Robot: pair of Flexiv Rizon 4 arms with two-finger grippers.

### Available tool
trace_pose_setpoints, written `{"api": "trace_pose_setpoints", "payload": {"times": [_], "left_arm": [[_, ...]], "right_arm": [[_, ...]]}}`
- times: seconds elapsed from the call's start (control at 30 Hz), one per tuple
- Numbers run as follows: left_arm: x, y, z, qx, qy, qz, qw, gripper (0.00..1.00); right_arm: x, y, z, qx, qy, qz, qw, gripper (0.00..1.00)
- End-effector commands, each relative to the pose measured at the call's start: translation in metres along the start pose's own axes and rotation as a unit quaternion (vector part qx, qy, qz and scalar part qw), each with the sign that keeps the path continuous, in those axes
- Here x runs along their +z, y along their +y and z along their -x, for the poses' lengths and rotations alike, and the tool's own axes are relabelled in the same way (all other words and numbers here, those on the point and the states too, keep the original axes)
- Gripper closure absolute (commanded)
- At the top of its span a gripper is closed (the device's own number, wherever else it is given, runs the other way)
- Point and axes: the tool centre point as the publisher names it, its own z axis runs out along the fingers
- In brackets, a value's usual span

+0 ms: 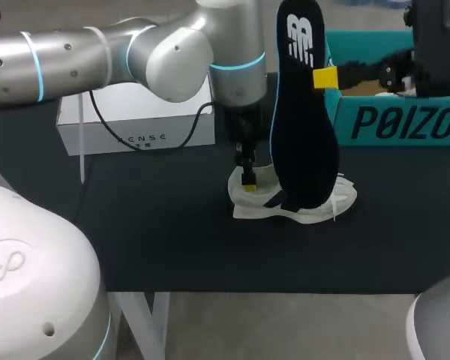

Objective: Take the shoe out of the shoebox, open the shoe tongue, remove and reinsert the insole, then place the shoe into the shoebox

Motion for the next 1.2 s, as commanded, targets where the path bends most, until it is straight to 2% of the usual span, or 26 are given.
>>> {"api": "trace_pose_setpoints", "payload": {"times": [0.03, 0.27, 0.33, 0.77, 0.93, 1.2], "left_arm": [[0.000, -0.001, 0.001, -0.002, 0.001, 0.003, 1.000, 0.00], [-0.001, 0.000, 0.003, -0.005, 0.001, 0.007, 1.000, 0.00], [0.000, -0.001, 0.004, -0.003, 0.003, 0.007, 1.000, 0.00], [0.000, -0.001, 0.004, -0.004, 0.010, 0.011, 1.000, 0.00], [0.004, -0.006, 0.028, -0.008, -0.011, 0.012, 1.000, 0.00], [0.008, -0.016, 0.052, 0.003, -0.026, 0.019, 0.999, 0.00]], "right_arm": [[0.009, -0.003, -0.001, 0.006, 0.006, -0.021, 1.000, 1.00], [0.013, -0.015, -0.011, 0.025, 0.020, -0.027, 0.999, 1.00], [0.013, -0.015, -0.012, 0.037, 0.022, -0.014, 0.999, 1.00], [0.013, -0.015, -0.012, 0.037, 0.022, -0.014, 0.999, 1.00], [0.013, -0.015, -0.012, 0.037, 0.022, -0.014, 0.999, 1.00], [0.013, -0.015, -0.012, 0.037, 0.022, -0.014, 0.999, 1.00]]}}
